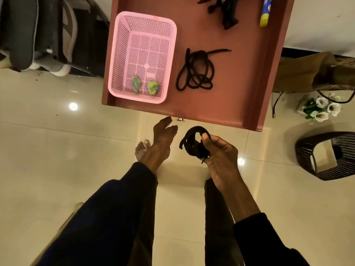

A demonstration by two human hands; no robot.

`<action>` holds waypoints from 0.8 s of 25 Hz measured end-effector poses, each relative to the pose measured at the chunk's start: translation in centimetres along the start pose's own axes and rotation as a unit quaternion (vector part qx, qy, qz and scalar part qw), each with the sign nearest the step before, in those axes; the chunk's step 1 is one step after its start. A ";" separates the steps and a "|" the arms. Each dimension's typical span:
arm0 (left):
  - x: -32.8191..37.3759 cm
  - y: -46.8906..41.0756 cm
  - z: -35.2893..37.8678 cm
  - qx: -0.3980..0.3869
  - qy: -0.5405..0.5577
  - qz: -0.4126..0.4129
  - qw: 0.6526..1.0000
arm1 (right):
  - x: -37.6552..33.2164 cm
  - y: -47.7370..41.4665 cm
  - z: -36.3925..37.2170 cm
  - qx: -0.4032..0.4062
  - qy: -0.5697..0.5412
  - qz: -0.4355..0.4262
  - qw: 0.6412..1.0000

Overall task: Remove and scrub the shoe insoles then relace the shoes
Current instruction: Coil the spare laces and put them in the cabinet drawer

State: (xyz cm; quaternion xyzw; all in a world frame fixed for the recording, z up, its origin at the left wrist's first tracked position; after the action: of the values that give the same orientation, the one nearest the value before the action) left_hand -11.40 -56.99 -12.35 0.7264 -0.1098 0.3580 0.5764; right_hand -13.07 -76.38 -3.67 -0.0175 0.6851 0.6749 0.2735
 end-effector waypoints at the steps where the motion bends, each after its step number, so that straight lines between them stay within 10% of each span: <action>1: -0.4 -1.1 0.8 -0.006 -0.034 0.017 0.999 | 0.2 -0.4 -0.2 0.002 -0.001 0.001 1.000; 20: -1.5 -4.6 3.0 0.053 -0.065 0.073 0.994 | 1.4 -1.2 -6.2 0.041 -0.018 0.011 0.999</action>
State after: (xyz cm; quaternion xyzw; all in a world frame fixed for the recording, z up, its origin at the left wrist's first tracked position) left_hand -8.67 -58.65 -17.10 0.7677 -0.1802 0.3563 0.5013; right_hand -16.02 -81.79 -5.69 0.0135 0.7070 0.6497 0.2791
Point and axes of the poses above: each hand's wrist, its own y-axis away from the middle knuckle, its own z-axis out of the palm, x = y × z, the point moved 9 cm from there along -y, towards the middle knuckle, and after that the axes turned 11 degrees about z, right-handed, at the moved point
